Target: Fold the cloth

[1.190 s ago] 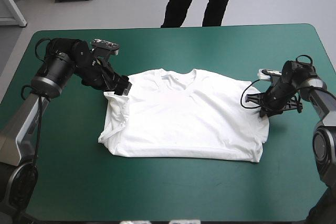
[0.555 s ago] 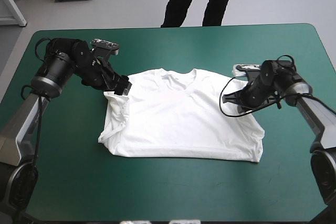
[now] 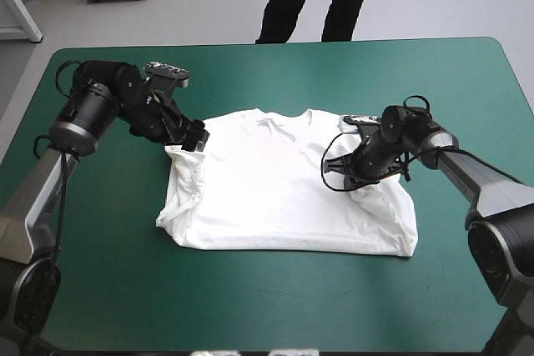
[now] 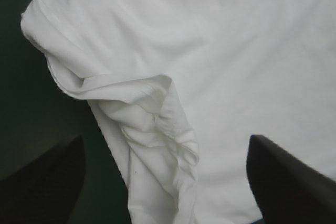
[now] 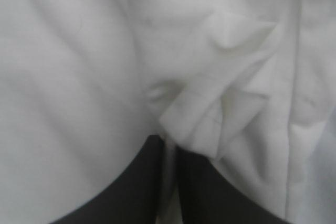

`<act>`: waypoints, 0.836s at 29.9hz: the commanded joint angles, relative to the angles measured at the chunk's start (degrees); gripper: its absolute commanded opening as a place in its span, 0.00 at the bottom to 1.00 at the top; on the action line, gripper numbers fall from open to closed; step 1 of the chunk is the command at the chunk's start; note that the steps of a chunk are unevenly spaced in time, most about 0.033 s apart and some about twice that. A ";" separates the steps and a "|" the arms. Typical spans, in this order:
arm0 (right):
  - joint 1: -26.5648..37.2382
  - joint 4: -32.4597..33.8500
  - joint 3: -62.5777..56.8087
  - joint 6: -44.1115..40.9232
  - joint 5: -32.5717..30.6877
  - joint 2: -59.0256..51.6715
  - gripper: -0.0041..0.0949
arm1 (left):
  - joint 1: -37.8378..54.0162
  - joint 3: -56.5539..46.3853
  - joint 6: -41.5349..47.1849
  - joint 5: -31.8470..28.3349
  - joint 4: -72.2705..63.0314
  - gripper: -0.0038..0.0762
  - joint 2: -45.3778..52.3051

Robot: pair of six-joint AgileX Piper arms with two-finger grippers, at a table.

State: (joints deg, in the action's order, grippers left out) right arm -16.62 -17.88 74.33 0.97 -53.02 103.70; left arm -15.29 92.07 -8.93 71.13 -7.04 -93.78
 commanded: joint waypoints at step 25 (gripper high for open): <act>-0.06 15.85 4.73 -7.66 -13.08 -29.79 0.64 | 0.05 -23.26 16.11 -1.50 3.79 0.80 17.07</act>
State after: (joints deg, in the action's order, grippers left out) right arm -16.62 -2.54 77.34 -6.53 -66.77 76.44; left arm -15.29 71.45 5.54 71.06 -2.22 -79.52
